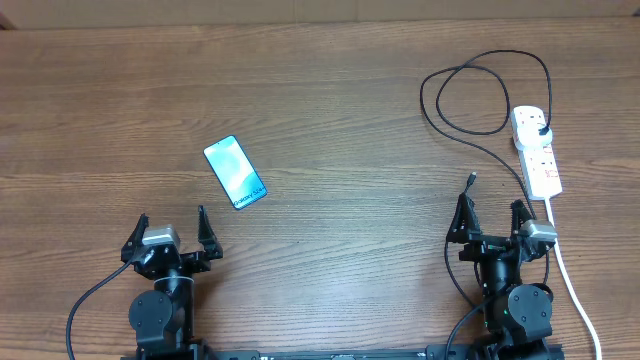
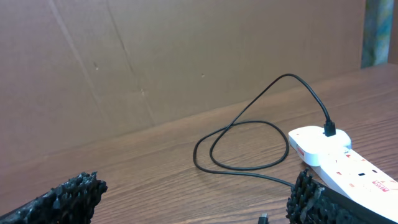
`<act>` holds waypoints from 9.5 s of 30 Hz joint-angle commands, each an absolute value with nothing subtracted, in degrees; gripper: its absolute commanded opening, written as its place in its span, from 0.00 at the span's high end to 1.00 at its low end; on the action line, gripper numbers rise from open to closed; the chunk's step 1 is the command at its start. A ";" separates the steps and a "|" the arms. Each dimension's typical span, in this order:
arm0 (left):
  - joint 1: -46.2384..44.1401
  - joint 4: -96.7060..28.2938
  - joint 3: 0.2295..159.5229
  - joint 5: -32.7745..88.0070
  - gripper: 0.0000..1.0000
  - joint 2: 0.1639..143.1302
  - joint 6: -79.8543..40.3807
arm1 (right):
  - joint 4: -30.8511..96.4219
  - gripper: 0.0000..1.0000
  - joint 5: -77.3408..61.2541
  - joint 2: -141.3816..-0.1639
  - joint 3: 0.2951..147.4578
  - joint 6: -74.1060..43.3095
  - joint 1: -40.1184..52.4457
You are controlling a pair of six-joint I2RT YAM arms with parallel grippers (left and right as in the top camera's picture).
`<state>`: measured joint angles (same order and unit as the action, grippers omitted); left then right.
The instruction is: Plug charger to phone and switch on socket
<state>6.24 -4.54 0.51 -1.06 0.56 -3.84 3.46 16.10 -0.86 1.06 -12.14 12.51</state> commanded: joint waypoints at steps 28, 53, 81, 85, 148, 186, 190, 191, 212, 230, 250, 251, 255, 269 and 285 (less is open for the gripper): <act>6.02 -4.45 0.30 -0.47 0.01 0.73 -2.55 | 3.20 0.00 16.91 -0.78 0.47 -11.97 12.95; 6.02 -4.45 0.30 -0.47 0.00 0.73 -2.55 | 3.20 0.00 16.91 -0.78 0.47 -11.97 12.95; 6.02 -4.45 0.30 -0.47 0.00 0.73 -2.55 | 3.22 0.00 16.91 -0.78 0.47 -11.97 12.95; 6.02 -4.45 0.30 -0.47 0.00 0.73 -2.55 | 3.22 0.00 16.88 -0.78 0.47 -11.97 12.95; 6.02 -4.45 0.30 -0.47 0.00 0.73 -2.55 | 3.20 0.00 16.91 -0.78 0.47 -11.97 12.95; 6.02 -33.26 70.52 19.44 0.00 41.95 -5.76 | 3.20 0.00 16.91 -0.78 0.47 -11.97 12.95; 6.00 -47.66 83.46 22.15 0.01 53.76 -5.76 | 3.20 0.00 16.91 -0.78 0.47 -11.97 12.95; 5.98 -50.76 85.84 22.13 0.00 56.42 -5.76 | 3.20 0.00 16.91 -0.78 0.47 -11.97 12.95; 5.96 -59.02 89.41 27.09 0.53 80.64 -9.74 | 3.22 0.00 16.91 -0.78 0.47 -11.97 12.95; -2.07 -61.25 89.41 23.68 0.13 91.35 -12.78 | 3.20 0.00 16.91 -0.78 0.47 -11.97 12.95; -19.99 -61.06 89.41 1.30 0.00 100.90 -22.94 | 3.20 0.00 16.88 -0.78 0.47 -11.97 12.95; -20.71 -61.47 89.41 -1.10 0.00 101.71 -23.79 | 3.20 0.00 16.91 -0.78 0.47 -11.97 12.95; -22.15 -62.26 89.41 -12.56 0.01 105.69 -28.32 | 3.20 0.00 16.91 -0.78 0.47 -11.97 12.95; -7.42 -57.74 89.41 -5.48 0.00 112.99 -30.37 | 3.20 0.00 16.91 -0.78 0.47 -11.97 12.95; -2.70 -56.69 89.41 -5.48 0.00 113.14 -28.27 | 3.22 0.00 16.91 -0.78 0.47 -11.97 12.95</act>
<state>-2.87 -56.88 88.12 -6.00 112.60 -29.45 3.51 16.12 -0.91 1.06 -12.10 12.53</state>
